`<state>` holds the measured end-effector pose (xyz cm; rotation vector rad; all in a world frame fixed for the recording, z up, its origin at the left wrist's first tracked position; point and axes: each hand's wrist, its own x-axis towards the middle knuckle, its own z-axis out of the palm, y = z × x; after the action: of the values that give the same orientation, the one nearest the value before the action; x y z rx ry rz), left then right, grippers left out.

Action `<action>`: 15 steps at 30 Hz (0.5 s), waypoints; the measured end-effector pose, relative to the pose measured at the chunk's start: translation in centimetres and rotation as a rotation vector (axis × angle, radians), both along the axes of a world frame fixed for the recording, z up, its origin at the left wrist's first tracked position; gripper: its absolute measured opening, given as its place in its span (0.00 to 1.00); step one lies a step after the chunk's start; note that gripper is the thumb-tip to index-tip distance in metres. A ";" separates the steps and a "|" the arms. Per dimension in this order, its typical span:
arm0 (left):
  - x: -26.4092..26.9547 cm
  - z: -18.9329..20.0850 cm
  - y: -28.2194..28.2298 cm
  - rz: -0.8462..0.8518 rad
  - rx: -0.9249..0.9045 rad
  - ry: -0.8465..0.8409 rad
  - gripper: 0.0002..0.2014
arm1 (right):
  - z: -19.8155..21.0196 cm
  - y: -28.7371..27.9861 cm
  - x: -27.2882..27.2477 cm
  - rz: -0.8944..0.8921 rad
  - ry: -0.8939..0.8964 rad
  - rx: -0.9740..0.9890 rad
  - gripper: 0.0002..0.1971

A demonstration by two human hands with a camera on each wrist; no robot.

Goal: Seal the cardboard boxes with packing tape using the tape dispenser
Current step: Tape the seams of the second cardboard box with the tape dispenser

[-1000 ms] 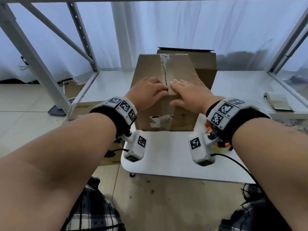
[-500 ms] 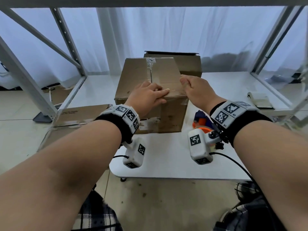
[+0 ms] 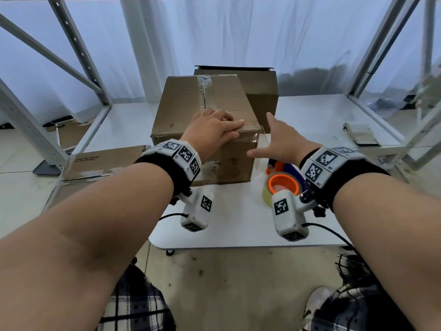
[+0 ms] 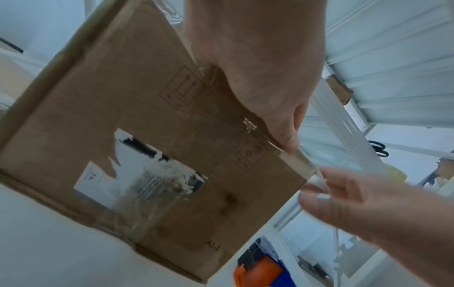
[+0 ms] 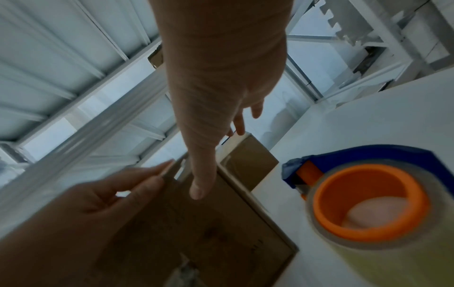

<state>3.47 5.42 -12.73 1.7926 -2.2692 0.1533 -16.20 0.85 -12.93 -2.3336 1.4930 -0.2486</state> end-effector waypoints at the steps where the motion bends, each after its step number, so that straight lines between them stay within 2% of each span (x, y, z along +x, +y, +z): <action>1: -0.1 0.0 0.0 0.009 0.002 0.018 0.20 | -0.6 0.1 -0.1 -0.038 0.030 0.010 0.58; 3: -0.2 0.1 0.1 0.026 0.007 0.058 0.20 | -1.6 0.4 0.0 -0.106 0.011 0.002 0.54; 7: -1.2 0.3 0.1 0.010 -0.015 0.054 0.20 | -2.6 0.9 0.5 -0.173 -0.193 -0.060 0.36; 10: -2.2 0.2 -0.1 -0.036 -0.028 0.081 0.19 | -3.1 1.3 0.5 -0.203 -0.246 -0.125 0.26; 12: -2.4 -0.1 -0.2 -0.044 -0.026 0.062 0.19 | -3.3 1.6 0.7 -0.206 -0.206 -0.223 0.20; 15: -2.1 -0.3 -0.3 -0.036 -0.043 0.046 0.19 | -3.4 1.8 0.7 -0.167 -0.004 -0.427 0.14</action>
<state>1.39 5.08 -13.06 1.7155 -2.2478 0.1520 -15.48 2.69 -16.35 -2.5167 1.7781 -0.6749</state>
